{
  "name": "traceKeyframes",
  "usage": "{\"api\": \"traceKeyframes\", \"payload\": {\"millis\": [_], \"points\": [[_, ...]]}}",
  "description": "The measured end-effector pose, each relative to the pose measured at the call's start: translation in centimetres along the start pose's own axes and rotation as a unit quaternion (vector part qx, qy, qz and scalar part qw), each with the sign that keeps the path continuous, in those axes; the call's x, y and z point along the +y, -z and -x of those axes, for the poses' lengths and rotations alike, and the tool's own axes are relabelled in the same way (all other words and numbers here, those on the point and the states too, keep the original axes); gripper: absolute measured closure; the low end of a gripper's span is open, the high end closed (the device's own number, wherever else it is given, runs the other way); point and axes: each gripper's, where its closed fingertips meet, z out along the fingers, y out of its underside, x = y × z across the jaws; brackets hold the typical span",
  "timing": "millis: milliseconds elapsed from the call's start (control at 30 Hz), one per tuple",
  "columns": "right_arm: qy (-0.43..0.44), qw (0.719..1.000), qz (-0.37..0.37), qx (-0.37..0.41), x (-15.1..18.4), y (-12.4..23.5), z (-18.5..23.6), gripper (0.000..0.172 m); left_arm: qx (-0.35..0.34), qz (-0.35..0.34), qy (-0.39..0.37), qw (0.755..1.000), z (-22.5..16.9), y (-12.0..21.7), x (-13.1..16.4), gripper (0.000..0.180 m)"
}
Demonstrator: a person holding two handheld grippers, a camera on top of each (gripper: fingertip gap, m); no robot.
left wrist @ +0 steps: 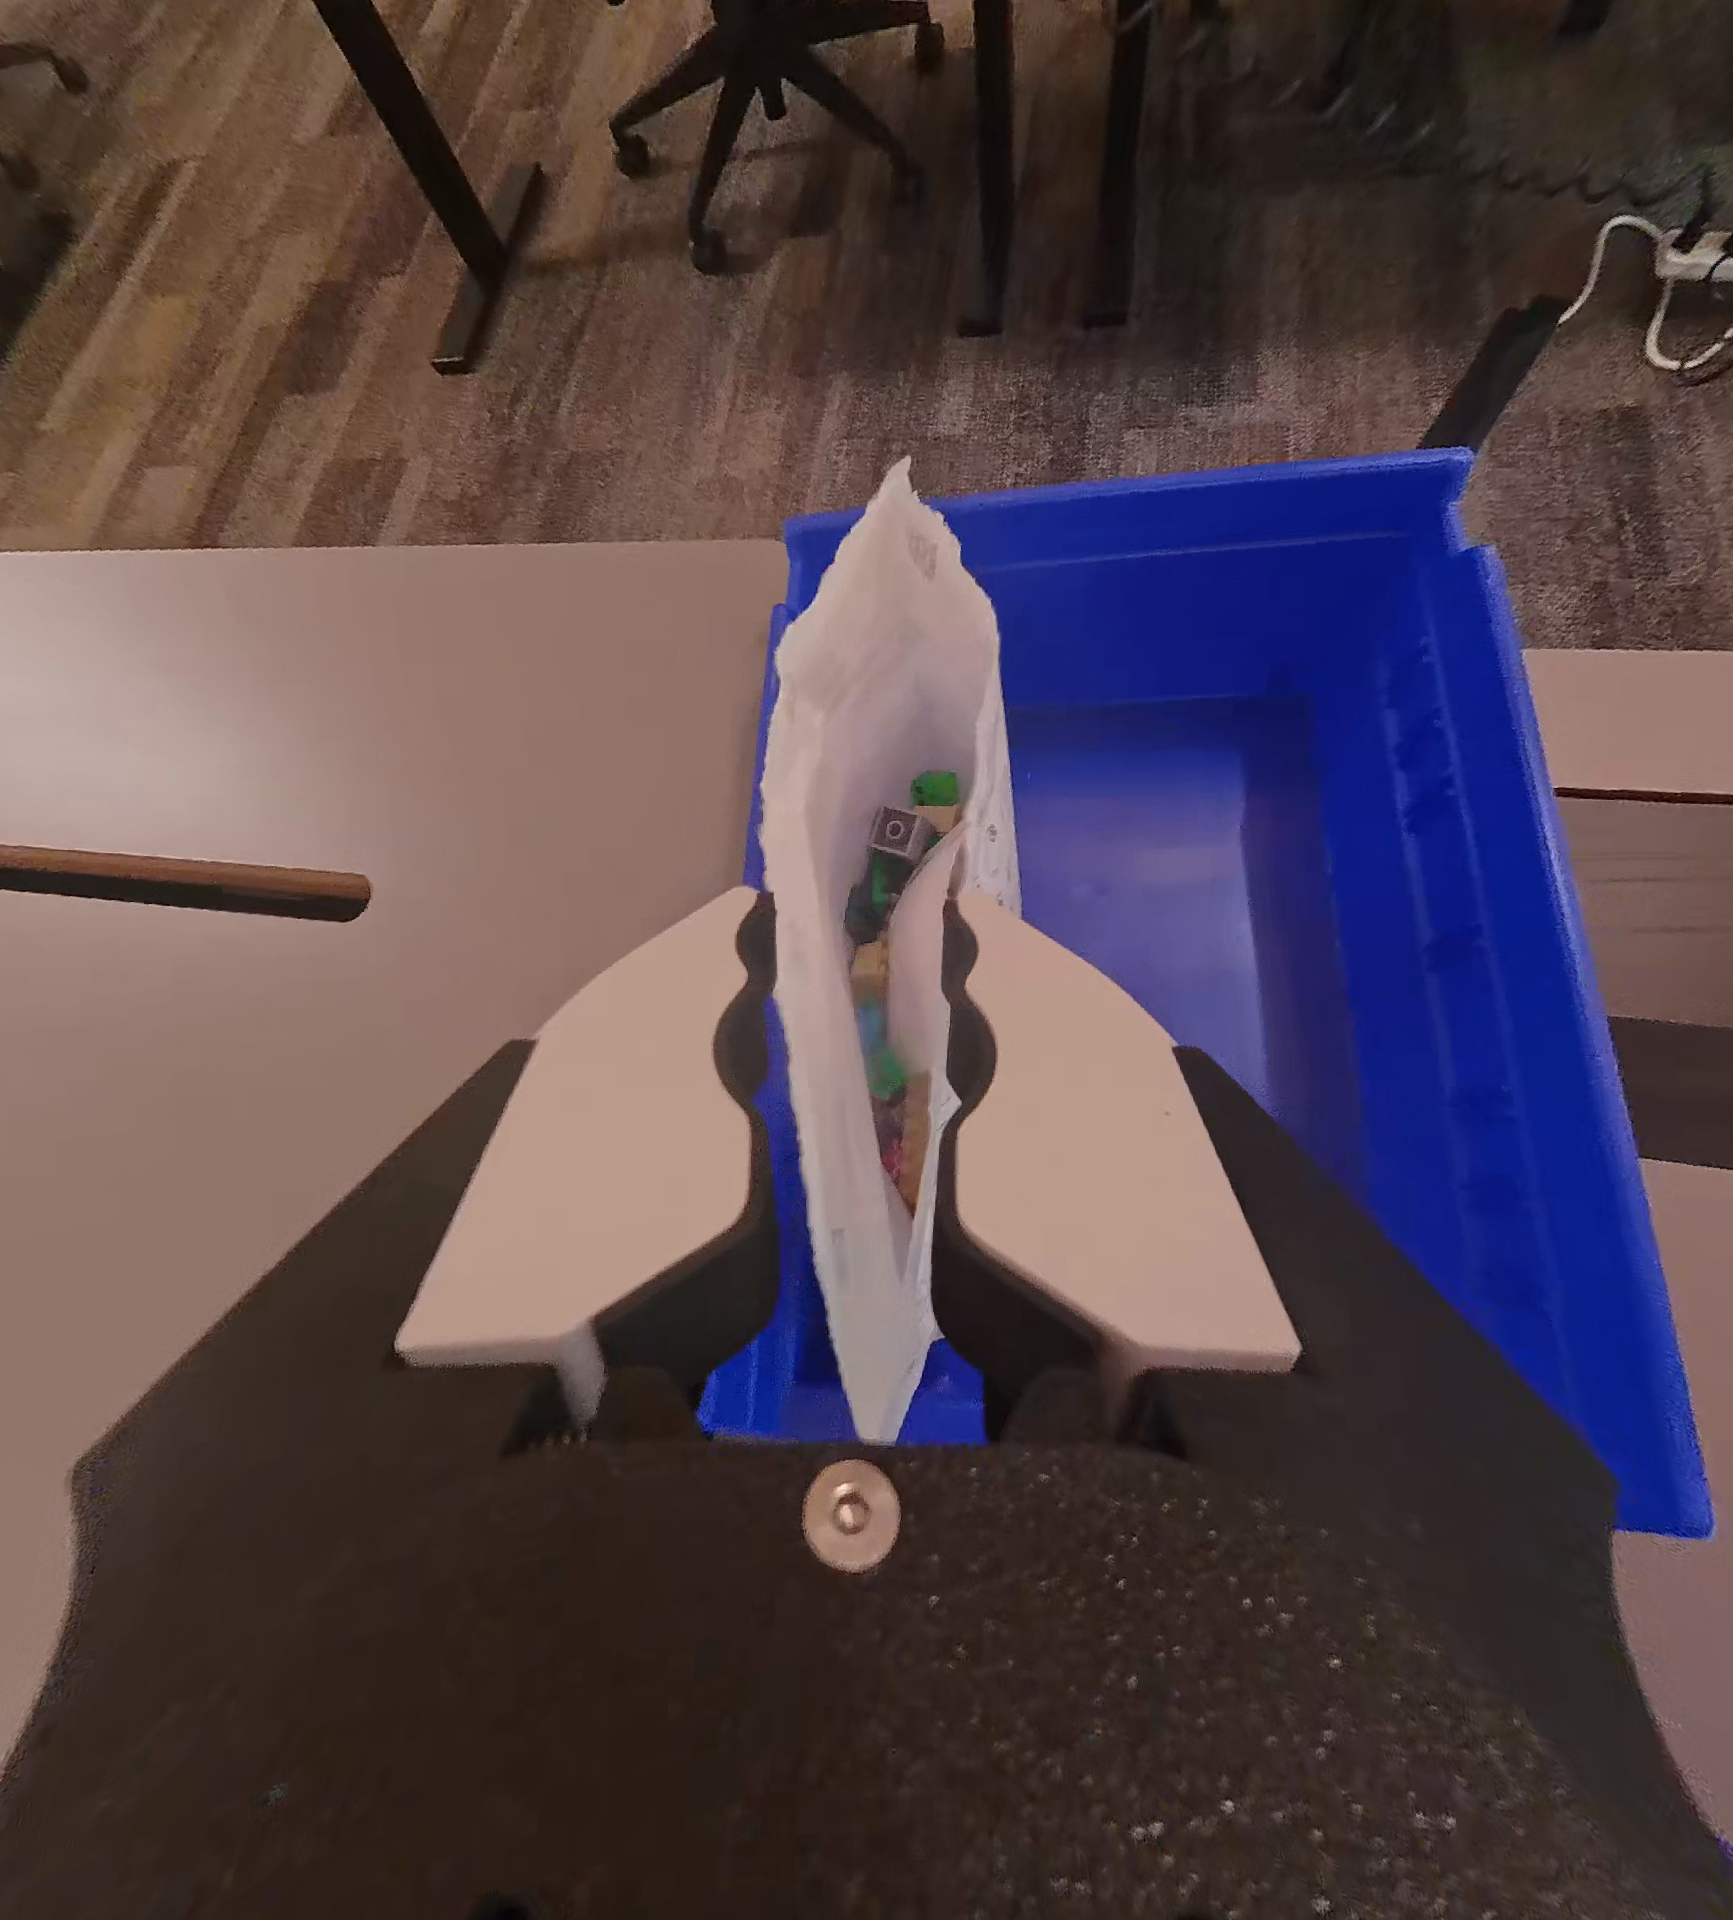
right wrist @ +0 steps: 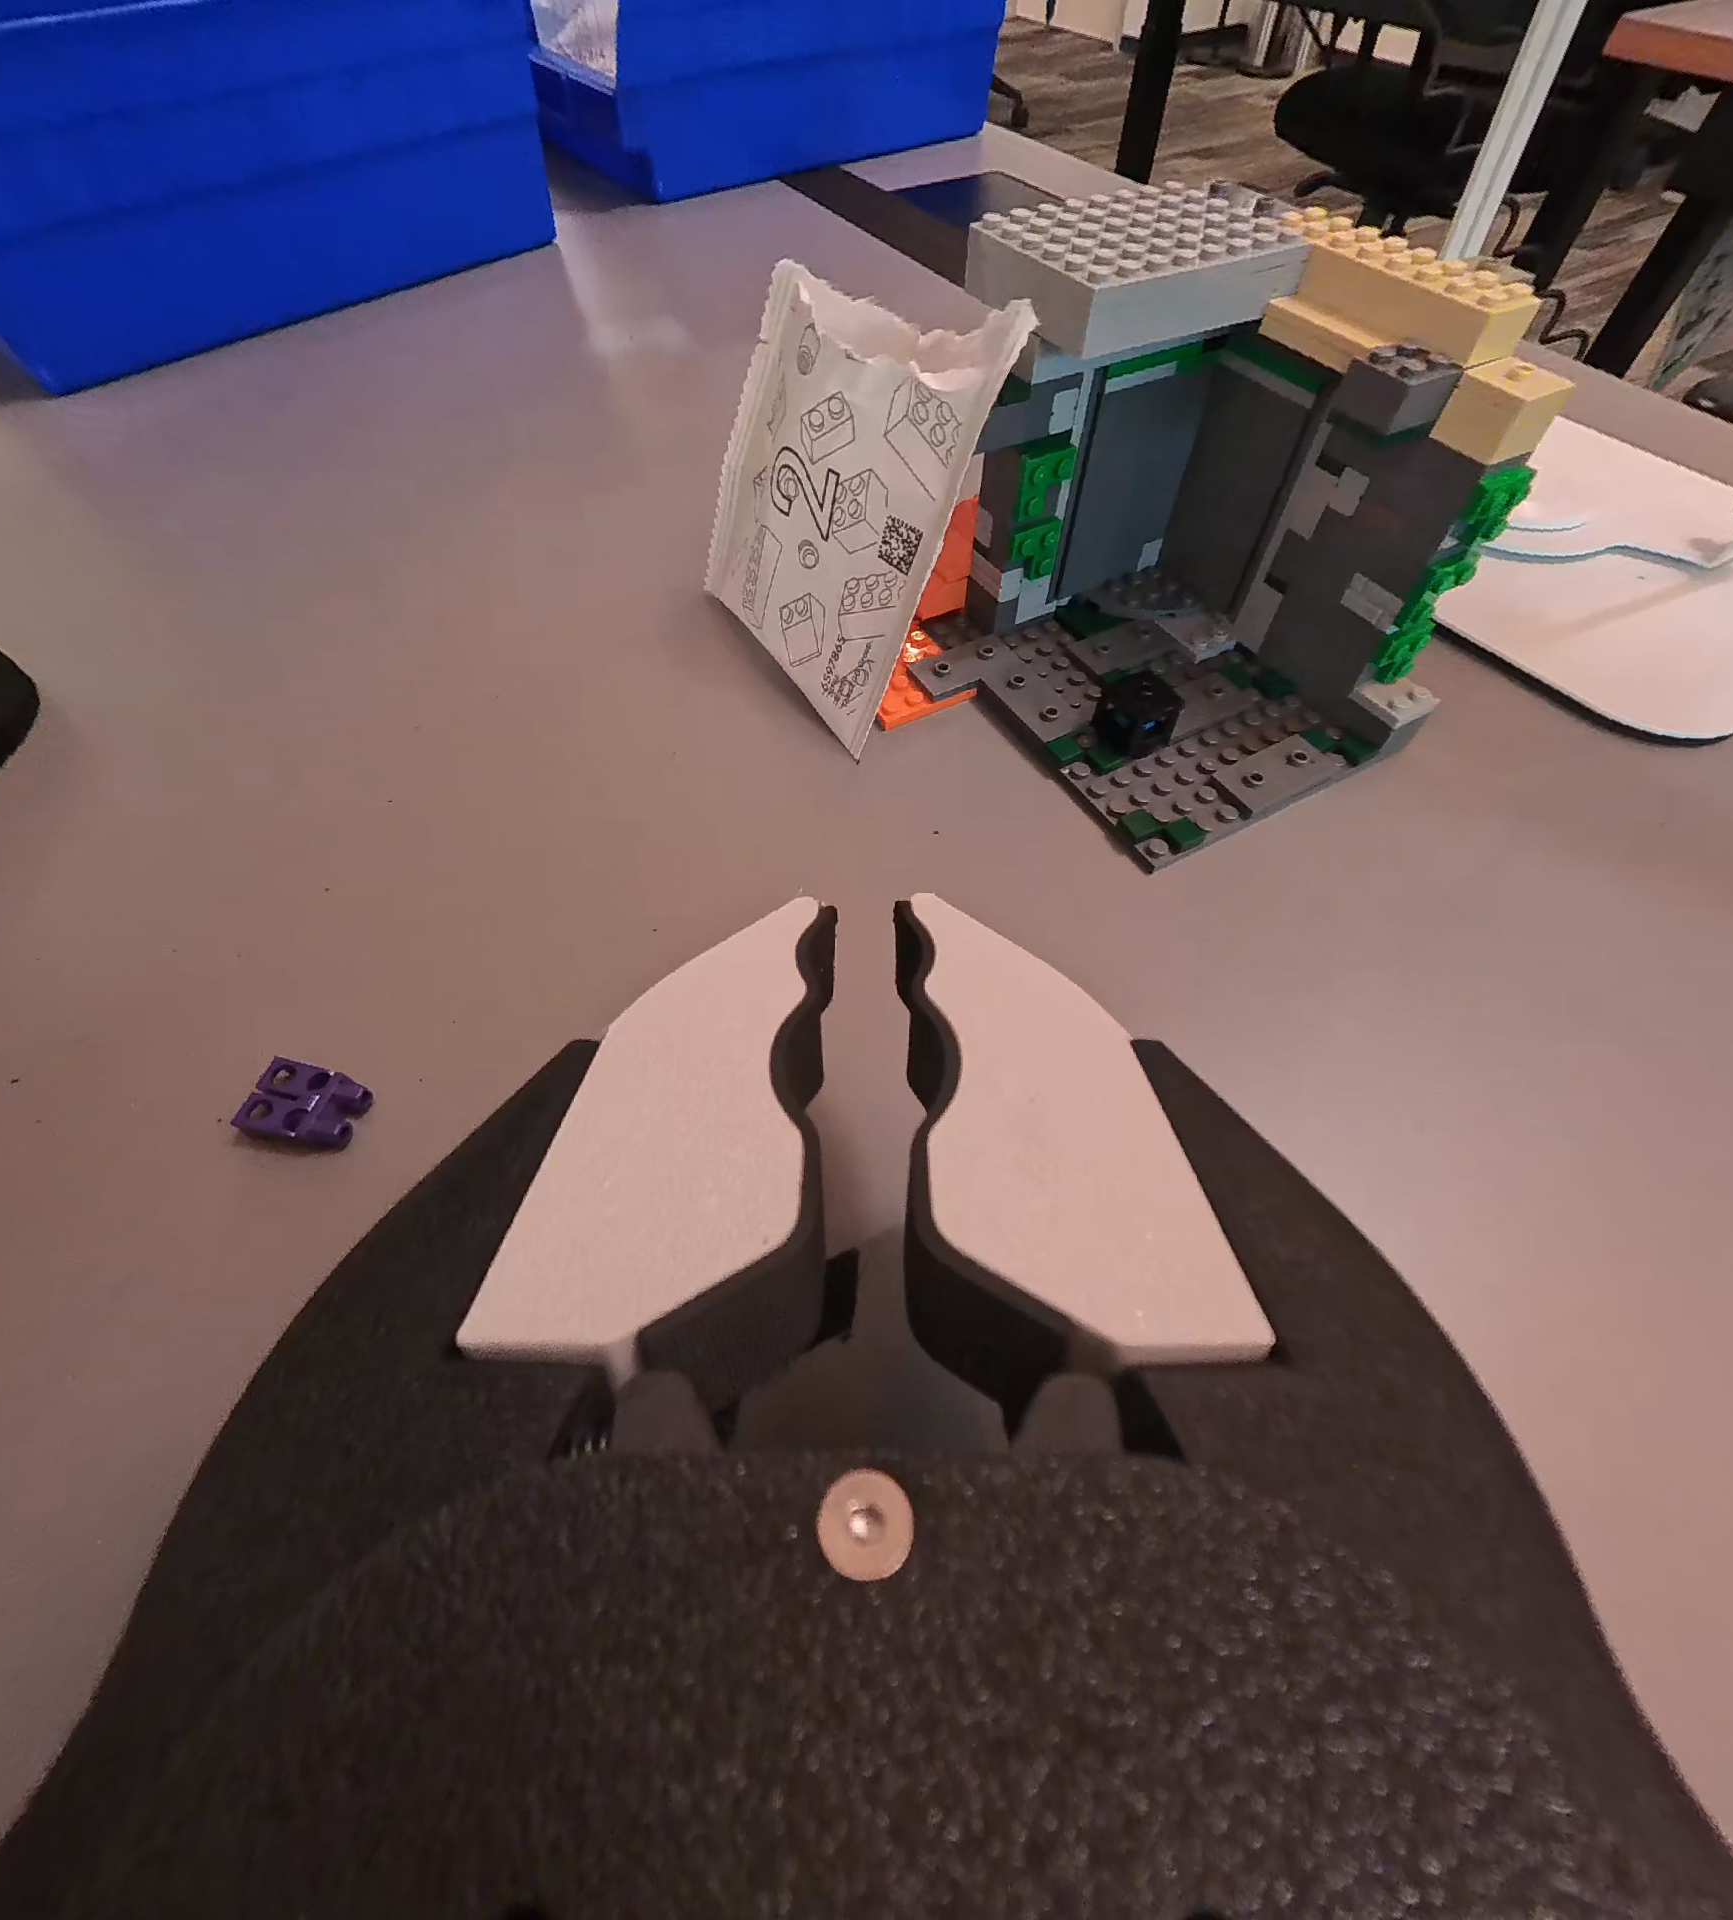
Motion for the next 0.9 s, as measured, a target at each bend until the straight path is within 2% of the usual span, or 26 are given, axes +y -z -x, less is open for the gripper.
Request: {"api": "traceKeyframes", "payload": {"millis": [100, 167, 300, 433, 533, 700, 767, 900], "points": [[0.001, 1.000, -0.001, -0.001, 0.0, 0.0, 0.0, 0.161, 0.007, -0.016, 0.000, 1.000, -0.6, 1.1, -0.6, 0.149], [0.005, 1.000, -0.001, -0.002, 0.0, 0.0, 0.1, 0.161, 0.031, -0.040, -0.022, 0.998, -2.8, 2.5, -1.5, 0.152], [0.011, 1.000, 0.001, -0.008, 0.0, 0.0, 0.4, 0.161, 0.092, -0.096, -0.112, 0.985, -10.6, 7.0, -2.3, 0.149], [0.015, 1.000, 0.001, -0.014, 0.0, 0.0, 0.7, 0.161, 0.179, -0.144, -0.188, 0.955, -21.2, 13.4, -0.3, 0.150], [0.020, 1.000, 0.000, -0.018, 0.0, 0.0, 1.0, 0.161, 0.256, -0.157, -0.249, 0.921, -29.9, 18.7, 3.7, 0.152], [0.018, 1.000, -0.012, -0.021, -0.5, 0.3, 1.1, 0.160, 0.371, -0.153, -0.342, 0.849, -42.4, 26.5, 13.1, 0.153], [0.017, 0.999, -0.022, -0.020, -0.9, 0.6, 1.1, 0.160, 0.420, -0.127, -0.348, 0.829, -46.1, 28.4, 17.1, 0.152], [0.021, 0.999, -0.032, -0.013, -1.5, 1.0, 1.2, 0.160, 0.475, -0.077, -0.346, 0.805, -51.5, 30.0, 23.9, 0.146]]}}
